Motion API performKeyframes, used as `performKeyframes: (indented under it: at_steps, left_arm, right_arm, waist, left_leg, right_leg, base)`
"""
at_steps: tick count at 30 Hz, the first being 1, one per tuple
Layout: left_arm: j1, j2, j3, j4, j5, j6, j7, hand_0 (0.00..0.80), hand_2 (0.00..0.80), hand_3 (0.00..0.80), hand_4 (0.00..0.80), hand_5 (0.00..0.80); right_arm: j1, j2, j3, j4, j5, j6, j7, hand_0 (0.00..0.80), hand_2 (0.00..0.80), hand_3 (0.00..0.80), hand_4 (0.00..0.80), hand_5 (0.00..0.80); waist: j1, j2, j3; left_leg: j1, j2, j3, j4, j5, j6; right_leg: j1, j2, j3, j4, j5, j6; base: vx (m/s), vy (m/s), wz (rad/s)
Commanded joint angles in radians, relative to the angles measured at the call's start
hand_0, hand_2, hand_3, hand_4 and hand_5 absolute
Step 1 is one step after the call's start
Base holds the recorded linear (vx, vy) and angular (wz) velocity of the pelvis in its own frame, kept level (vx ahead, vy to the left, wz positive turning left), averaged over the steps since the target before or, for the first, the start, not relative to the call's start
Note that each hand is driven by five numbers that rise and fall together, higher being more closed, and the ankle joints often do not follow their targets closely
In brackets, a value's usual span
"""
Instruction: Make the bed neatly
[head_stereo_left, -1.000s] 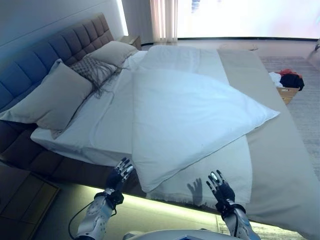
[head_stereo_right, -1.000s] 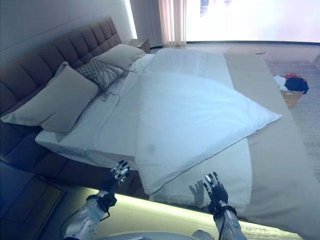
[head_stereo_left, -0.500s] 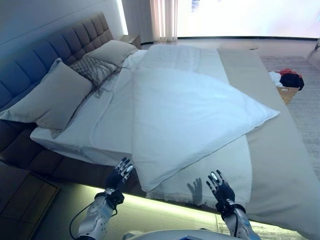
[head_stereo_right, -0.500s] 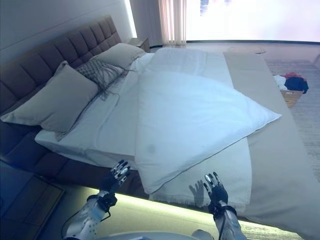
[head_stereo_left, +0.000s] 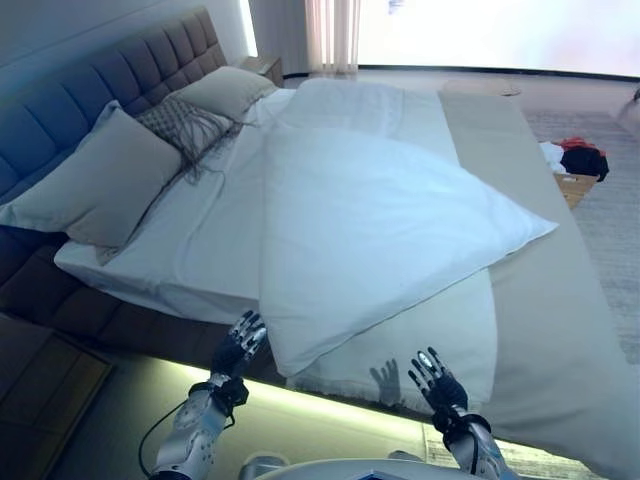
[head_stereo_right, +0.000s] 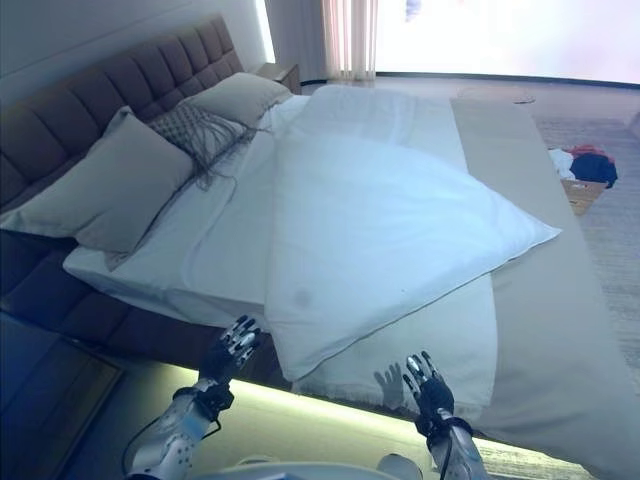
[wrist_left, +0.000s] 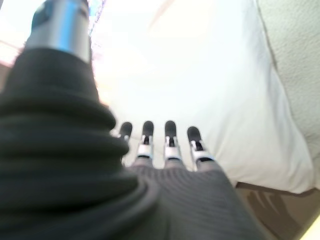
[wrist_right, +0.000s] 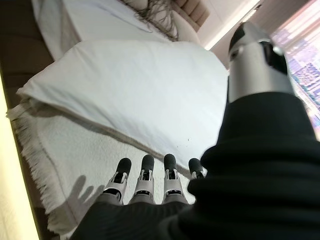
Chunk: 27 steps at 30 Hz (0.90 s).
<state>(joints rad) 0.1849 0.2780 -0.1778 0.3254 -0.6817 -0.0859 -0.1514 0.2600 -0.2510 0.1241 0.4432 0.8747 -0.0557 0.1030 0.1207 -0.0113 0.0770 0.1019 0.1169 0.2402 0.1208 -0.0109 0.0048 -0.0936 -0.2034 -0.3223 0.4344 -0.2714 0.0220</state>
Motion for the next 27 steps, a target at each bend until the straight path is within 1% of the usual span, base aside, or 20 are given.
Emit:
performKeyframes:
  at_steps: [1,2,4,6,9,11,13,15,17,19,20,21,23,26,27]
  left_arm:
    - [0.005,0.035,0.051,-0.118,-0.007,-0.073,-0.006,0.0,0.0,0.0,0.0,0.0]
    - [0.024,0.025,0.056,-0.121,0.002,-0.067,-0.008,0.0,0.0,0.0,0.0,0.0]
    - [0.046,0.022,0.056,-0.144,0.006,-0.054,0.005,0.0,0.0,0.0,0.0,0.0]
    - [0.048,0.025,0.054,-0.144,-0.003,-0.045,0.009,0.0,0.0,0.0,0.0,0.0]
    - [0.025,0.027,0.056,-0.133,-0.008,-0.032,0.018,0.0,0.0,0.0,0.0,0.0]
    - [0.009,0.034,0.054,-0.123,-0.017,-0.027,0.025,0.0,0.0,0.0,0.0,0.0]
    - [-0.009,0.045,0.052,-0.104,-0.021,-0.021,0.018,0.0,0.0,0.0,0.0,0.0]
    - [-0.022,0.049,0.043,-0.083,-0.017,-0.021,0.009,0.0,0.0,0.0,0.0,0.0]
    - [-0.031,0.049,0.029,-0.068,-0.009,-0.023,-0.001,0.0,0.0,0.0,0.0,0.0]
    - [-0.036,0.055,0.017,-0.067,-0.007,-0.018,0.0,0.0,0.0,0.0,0.0,0.0]
    - [-0.041,0.063,0.01,-0.07,-0.014,-0.011,0.008,0.0,0.0,0.0,0.0,0.0]
    - [-0.041,0.064,0.011,-0.073,-0.016,-0.009,0.01,0.0,0.0,0.0,0.0,0.0]
    - [-0.044,0.071,0.012,-0.084,-0.03,-0.005,0.03,0.0,0.0,0.0,0.0,0.0]
    - [-0.075,0.079,0.014,-0.093,-0.035,0.01,0.053,0.0,0.0,0.0,0.0,0.0]
    - [-0.084,0.081,0.014,-0.096,-0.033,0.018,0.055,0.0,0.0,0.0,0.0,0.0]
  right_arm:
    - [-0.067,0.008,-0.002,-0.042,0.065,-0.044,0.013,0.0,0.0,0.0,0.0,0.0]
    - [-0.06,0.012,-0.006,-0.048,0.059,-0.031,0.007,0.0,0.0,0.0,0.0,0.0]
    - [-0.041,0.018,-0.012,-0.056,0.05,-0.026,0.02,0.0,0.0,0.0,0.0,0.0]
    - [-0.028,0.03,-0.029,-0.053,0.04,-0.025,0.009,0.0,0.0,0.0,0.0,0.0]
    - [-0.038,0.048,-0.033,-0.049,0.031,-0.024,-0.011,0.0,0.0,0.0,0.0,0.0]
    - [-0.041,0.061,-0.031,-0.049,0.016,-0.04,-0.012,0.0,0.0,0.0,0.0,0.0]
    - [-0.045,0.073,-0.031,-0.048,0.015,-0.062,-0.028,0.0,0.0,0.0,0.0,0.0]
    - [-0.047,0.073,-0.035,-0.047,0.022,-0.079,-0.041,0.0,0.0,0.0,0.0,0.0]
    - [-0.043,0.071,-0.042,-0.044,0.026,-0.09,-0.045,0.0,0.0,0.0,0.0,0.0]
    - [-0.033,0.065,-0.053,-0.043,0.032,-0.092,-0.04,0.0,0.0,0.0,0.0,0.0]
    - [-0.022,0.058,-0.06,-0.044,0.033,-0.086,-0.031,0.0,0.0,0.0,0.0,0.0]
    - [-0.016,0.054,-0.062,-0.044,0.033,-0.083,-0.023,0.0,0.0,0.0,0.0,0.0]
    - [-0.009,0.045,-0.067,-0.038,0.032,-0.071,0.005,0.0,0.0,0.0,0.0,0.0]
    - [-0.048,0.04,-0.063,0.003,0.045,-0.068,0.028,0.0,0.0,0.0,0.0,0.0]
    - [-0.066,0.039,-0.059,0.018,0.053,-0.071,0.027,0.0,0.0,0.0,0.0,0.0]
  waist:
    - [0.024,-0.063,0.064]
    - [0.023,-0.059,0.054]
    - [0.017,-0.055,0.04]
    - [0.006,-0.051,0.026]
    - [-0.002,-0.047,0.023]
    - [-0.007,-0.046,0.028]
    - [-0.008,-0.048,0.036]
    - [-0.005,-0.046,0.037]
    - [-0.009,-0.032,0.037]
    - [-0.021,-0.016,0.037]
    - [-0.033,-0.008,0.039]
    - [-0.036,-0.008,0.039]
    - [-0.046,-0.021,0.039]
    - [-0.05,-0.077,0.041]
    - [-0.049,-0.087,0.045]
  left_leg:
    - [-0.068,-0.042,-0.035,0.081,-0.075,-0.036]
    - [-0.057,-0.044,-0.025,0.075,-0.076,-0.034]
    - [-0.041,-0.043,-0.01,0.06,-0.075,-0.031]
    - [-0.025,-0.043,0.012,0.045,-0.075,-0.026]
    - [-0.012,-0.052,0.016,0.04,-0.081,-0.008]
    - [-0.01,-0.074,0.008,0.039,-0.093,0.02]
    - [-0.018,-0.107,-0.014,0.044,-0.106,0.054]
    - [-0.031,-0.134,-0.041,0.052,-0.115,0.079]
    - [-0.04,-0.164,-0.076,0.051,-0.12,0.11]
    - [-0.039,-0.188,-0.092,0.049,-0.129,0.136]
    - [-0.033,-0.202,-0.102,0.048,-0.134,0.146]
    - [-0.03,-0.207,-0.103,0.048,-0.136,0.147]
    - [-0.012,-0.223,-0.104,0.041,-0.145,0.14]
    - [0.011,-0.249,-0.127,0.035,-0.176,0.115]
    - [0.018,-0.249,-0.133,0.034,-0.188,0.107]
  right_leg:
    - [0.193,0.018,-0.072,-0.449,0.355,0.101]
    - [0.203,0.017,-0.068,-0.457,0.356,0.104]
    - [0.213,0.01,-0.065,-0.461,0.353,0.108]
    - [0.217,-0.008,-0.065,-0.449,0.349,0.118]
    - [0.202,-0.048,-0.062,-0.388,0.335,0.134]
    - [0.165,-0.098,-0.044,-0.299,0.349,0.146]
    - [0.116,-0.147,-0.014,-0.194,0.39,0.156]
    - [0.081,-0.178,0.011,-0.111,0.413,0.151]
    - [0.018,-0.211,0.066,0.026,0.461,0.144]
    - [-0.055,-0.215,0.125,0.149,0.495,0.141]
    - [-0.097,-0.2,0.155,0.198,0.507,0.136]
    - [-0.111,-0.197,0.159,0.206,0.512,0.136]
    - [-0.118,-0.188,0.138,0.12,0.533,0.143]
    - [-0.11,-0.174,0.085,-0.163,0.588,0.182]
    - [-0.107,-0.164,0.073,-0.244,0.595,0.192]
  base:
    - [0.029,0.067,-0.25]
    - [0.038,0.094,-0.27]
    - [0.066,0.171,-0.24]
    - [0.098,0.209,-0.09]
    - [0.074,0.208,0.11]
    - [0.059,0.25,0.23]
    - [0.056,0.27,0.24]
    - [0.046,0.287,0.28]
    - [0.056,0.347,0.27]
    - [0.071,0.321,0.06]
    - [0.09,0.239,0.07]
    - [0.139,0.192,0.27]
    - [0.178,0.018,0.22]
    - [0.244,-0.195,-0.1]
    - [0.293,-0.255,-0.35]
